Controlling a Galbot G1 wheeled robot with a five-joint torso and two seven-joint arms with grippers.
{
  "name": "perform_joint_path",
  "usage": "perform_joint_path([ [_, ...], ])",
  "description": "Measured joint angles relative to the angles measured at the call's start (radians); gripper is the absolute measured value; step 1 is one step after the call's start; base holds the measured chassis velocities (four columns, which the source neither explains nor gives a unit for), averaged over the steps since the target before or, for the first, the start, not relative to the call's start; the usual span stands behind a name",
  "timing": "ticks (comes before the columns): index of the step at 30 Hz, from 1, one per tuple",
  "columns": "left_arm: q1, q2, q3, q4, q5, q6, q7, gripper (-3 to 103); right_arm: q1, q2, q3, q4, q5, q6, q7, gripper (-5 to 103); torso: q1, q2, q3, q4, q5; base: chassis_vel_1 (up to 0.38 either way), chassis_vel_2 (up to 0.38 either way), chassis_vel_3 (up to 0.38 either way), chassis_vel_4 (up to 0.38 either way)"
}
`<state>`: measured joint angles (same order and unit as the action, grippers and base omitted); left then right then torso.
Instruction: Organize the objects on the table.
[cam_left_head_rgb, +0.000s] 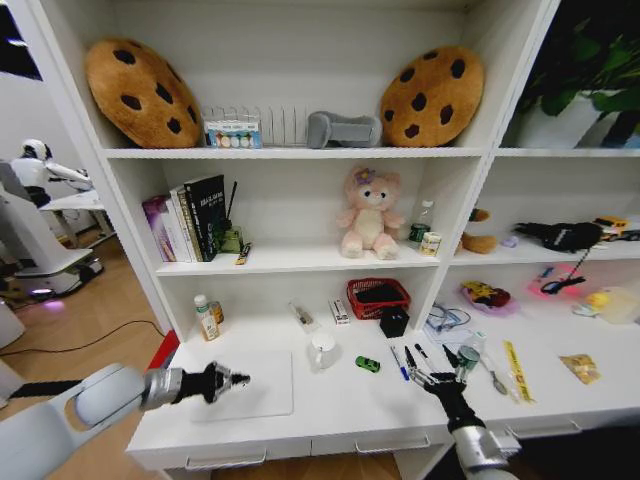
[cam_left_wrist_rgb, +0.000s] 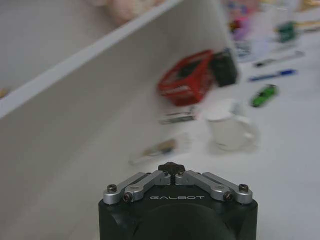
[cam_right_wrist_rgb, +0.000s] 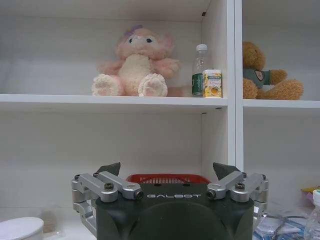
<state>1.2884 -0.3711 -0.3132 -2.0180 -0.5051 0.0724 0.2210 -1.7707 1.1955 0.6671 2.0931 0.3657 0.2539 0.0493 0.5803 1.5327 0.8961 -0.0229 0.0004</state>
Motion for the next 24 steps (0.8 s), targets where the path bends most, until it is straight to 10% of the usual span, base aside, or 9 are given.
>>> perform_joint_path([
  [4, 0.027, -0.095, -0.013, -0.008, -0.093, 0.045, -0.24, 0, -0.006, 0.0, 0.0, 0.007, -0.001, -0.003, 0.003, 100, 0.0, 0.0, 0.0, 0.0, -0.0004, 0.0, 0.0, 0.0, 0.0],
  [7, 0.16, -0.295, -0.136, -0.038, -0.143, 0.08, -0.524, 7, -0.023, -0.017, 0.014, 0.019, 0.011, -0.013, 0.022, 100, 0.0, 0.0, 0.0, 0.0005, -0.0008, 0.0, 0.0, 0.0, 0.0],
  [24, 0.475, -0.646, -0.538, -0.295, -0.12, 0.097, -0.578, 66, -0.065, -0.034, 0.012, 0.098, 0.02, -0.097, 0.078, 100, 0.0, 0.0, 0.0, 0.0002, -0.0002, 0.0, 0.0, 0.0, 0.0],
])
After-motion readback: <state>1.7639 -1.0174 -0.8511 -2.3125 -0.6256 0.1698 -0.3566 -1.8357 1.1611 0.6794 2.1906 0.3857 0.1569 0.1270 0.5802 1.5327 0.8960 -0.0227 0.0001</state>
